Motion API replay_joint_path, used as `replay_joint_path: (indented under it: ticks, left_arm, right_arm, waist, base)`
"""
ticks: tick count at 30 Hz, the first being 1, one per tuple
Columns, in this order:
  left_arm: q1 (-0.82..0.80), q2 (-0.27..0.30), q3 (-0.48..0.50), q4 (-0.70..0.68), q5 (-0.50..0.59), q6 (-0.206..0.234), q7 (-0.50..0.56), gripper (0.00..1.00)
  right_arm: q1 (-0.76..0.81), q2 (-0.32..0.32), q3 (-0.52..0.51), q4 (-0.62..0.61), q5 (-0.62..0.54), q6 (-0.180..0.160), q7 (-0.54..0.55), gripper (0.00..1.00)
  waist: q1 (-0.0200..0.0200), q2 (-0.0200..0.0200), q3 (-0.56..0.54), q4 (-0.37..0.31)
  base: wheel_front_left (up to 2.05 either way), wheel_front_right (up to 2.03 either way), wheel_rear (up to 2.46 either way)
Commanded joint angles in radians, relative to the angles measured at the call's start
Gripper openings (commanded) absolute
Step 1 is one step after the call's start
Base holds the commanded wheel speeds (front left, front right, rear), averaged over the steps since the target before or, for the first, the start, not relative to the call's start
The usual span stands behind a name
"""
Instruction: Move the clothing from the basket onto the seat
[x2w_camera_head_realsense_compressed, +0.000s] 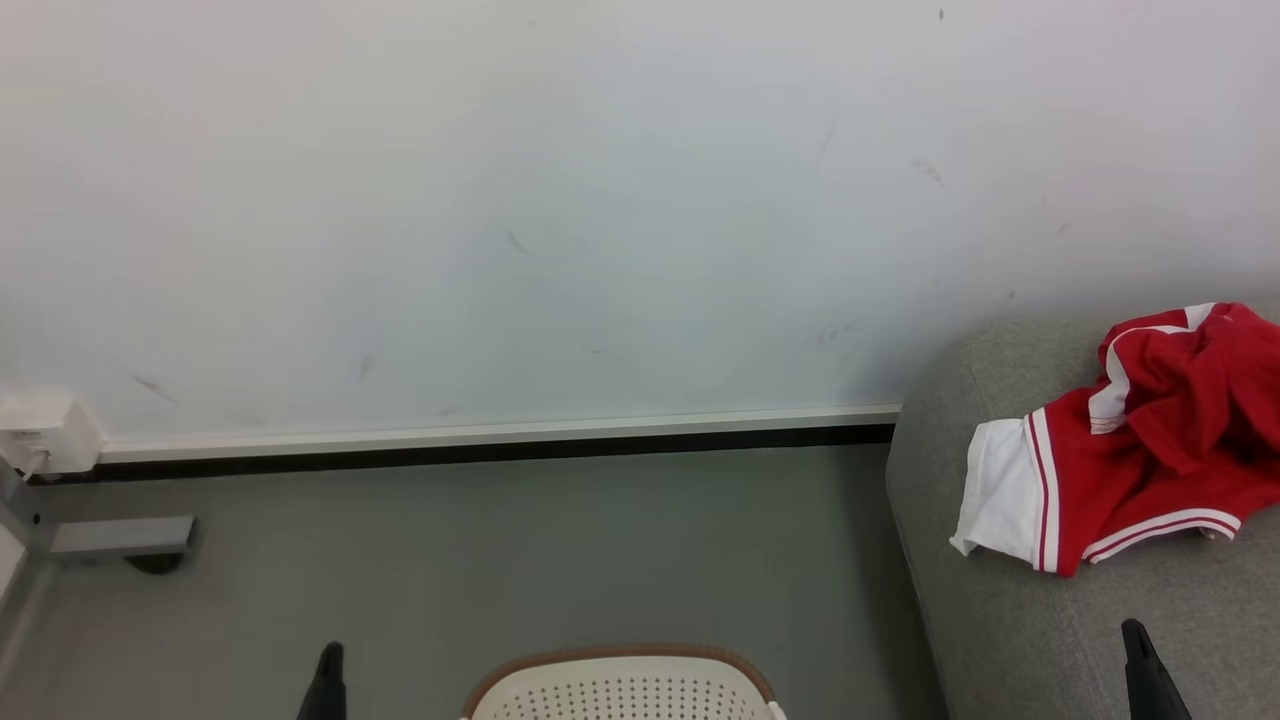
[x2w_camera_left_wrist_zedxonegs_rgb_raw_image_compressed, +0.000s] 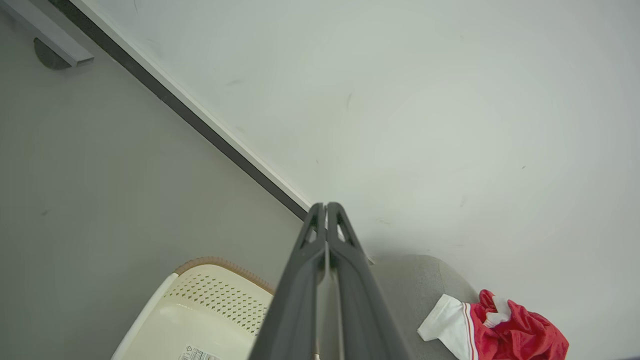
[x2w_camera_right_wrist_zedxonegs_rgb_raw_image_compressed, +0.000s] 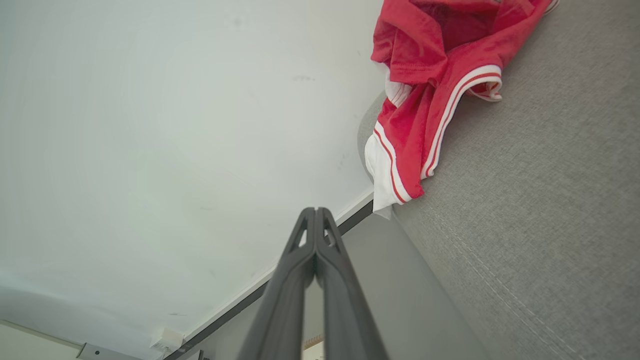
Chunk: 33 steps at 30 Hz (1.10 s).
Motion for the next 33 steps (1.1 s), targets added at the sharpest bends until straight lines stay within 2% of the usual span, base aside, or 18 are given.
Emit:
replay_joint_path:
  ticks: [1,33]
  left_arm:
    - [-0.026,0.006,0.005,-0.013,-0.039,-0.006,0.009,0.0]
    - [-0.08,0.008,0.035,-0.031,-0.388,-0.039,0.102,0.0]
  right_arm:
    - [-0.027,0.001,-0.011,-0.017,0.032,-0.001,0.008,0.0]
    - [-0.083,0.034,-0.067,-0.026,0.338,-0.001,0.1,0.0]
  waist:
    - [0.0,0.0,0.001,0.001]
    - [0.0,0.0,0.022,0.016]
  base:
    - [0.0,0.0,0.0]
    - [0.0,0.0,0.0]
